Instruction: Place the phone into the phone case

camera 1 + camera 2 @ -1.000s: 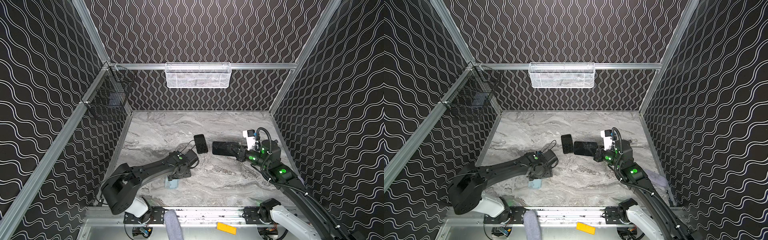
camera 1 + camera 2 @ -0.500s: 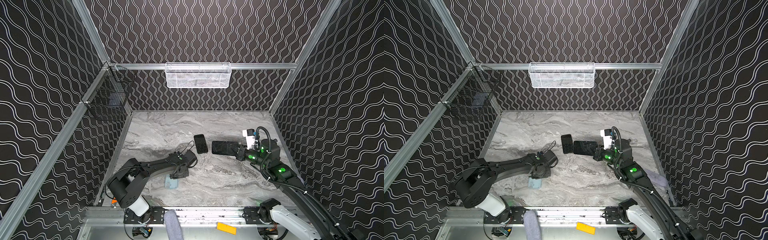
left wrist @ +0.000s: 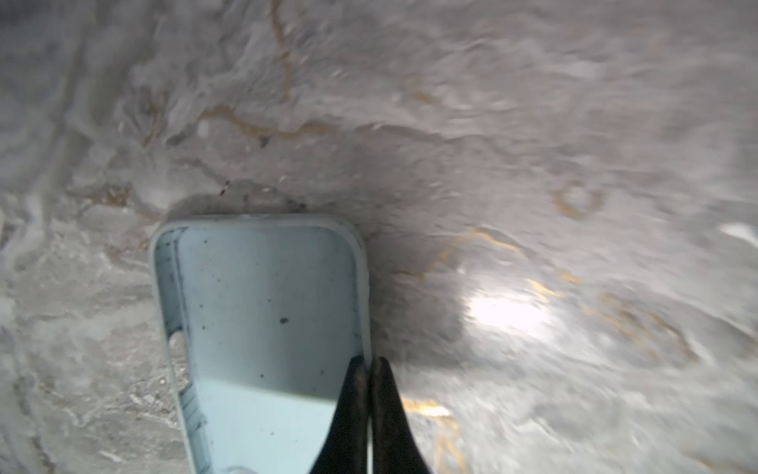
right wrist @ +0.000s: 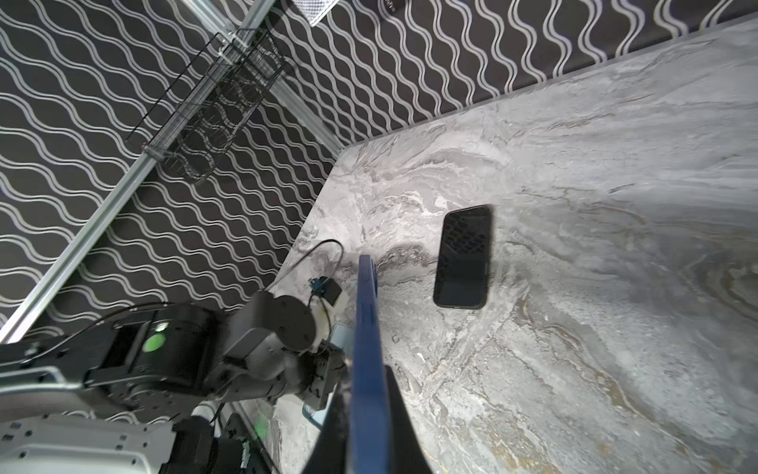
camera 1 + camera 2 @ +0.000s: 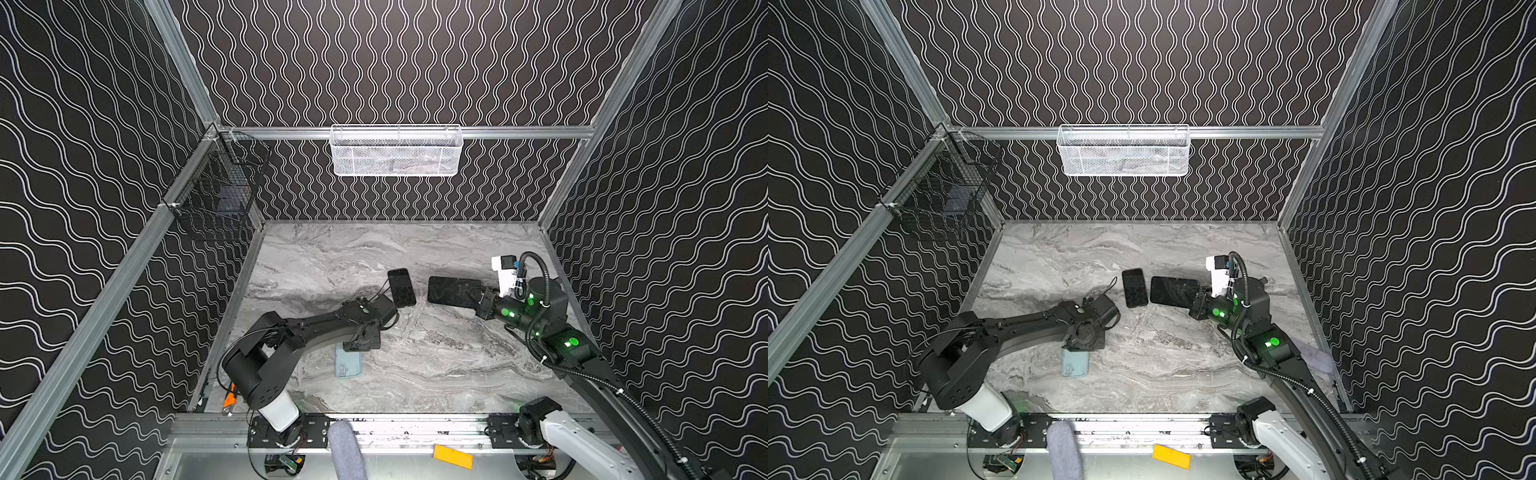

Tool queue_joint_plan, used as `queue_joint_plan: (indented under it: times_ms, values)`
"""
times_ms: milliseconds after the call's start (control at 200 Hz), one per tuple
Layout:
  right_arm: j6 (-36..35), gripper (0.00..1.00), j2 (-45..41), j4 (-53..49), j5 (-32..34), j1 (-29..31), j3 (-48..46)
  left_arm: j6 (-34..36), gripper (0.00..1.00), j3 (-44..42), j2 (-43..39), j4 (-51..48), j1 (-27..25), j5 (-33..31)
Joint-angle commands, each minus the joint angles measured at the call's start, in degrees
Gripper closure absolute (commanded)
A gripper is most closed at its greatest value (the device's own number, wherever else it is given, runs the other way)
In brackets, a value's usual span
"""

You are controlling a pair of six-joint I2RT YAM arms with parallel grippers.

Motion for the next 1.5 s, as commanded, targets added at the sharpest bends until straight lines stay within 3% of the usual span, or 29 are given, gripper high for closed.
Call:
queue_joint_plan:
  times_ms: [0,290,455,671,881,1066,1221,1496]
  values:
    - [0.07,1.0,-0.56,-0.35,4.72,0.04,1.67,7.53,1.0,1.97,-1.85,-0.01,-0.42,1.63]
    - [-1.92,1.0,1.15,-10.08,11.12,-1.62,10.25,28.1,1.0,5.02,-13.4,4.38,-3.91,8.89]
    - [-2.82,1.0,0.44,-14.22,13.18,-4.83,12.3,43.91,1.0,5.88,-16.31,4.73,-7.32,18.22]
    - [-2.1,1.0,-1.01,-17.18,10.68,-8.65,12.74,58.3,1.0,5.66,-14.62,3.5,-14.39,12.85]
    - [-3.04,1.0,-2.48,-20.26,11.03,-9.88,13.09,63.74,1.0,9.14,-5.5,0.02,-18.52,14.48]
    - [-3.33,1.0,-3.06,-21.2,10.61,-10.79,12.76,67.81,1.0,10.2,1.65,2.11,-25.23,10.07]
    - [-3.64,1.0,-2.56,-21.37,9.73,-11.22,13.4,70.49,1.0,10.92,5.76,2.93,-25.76,7.05]
    - [-4.38,1.0,-1.18,-21.82,9.12,-12.42,14.46,72.35,1.0,11.56,7.61,4.9,-25.43,7.6]
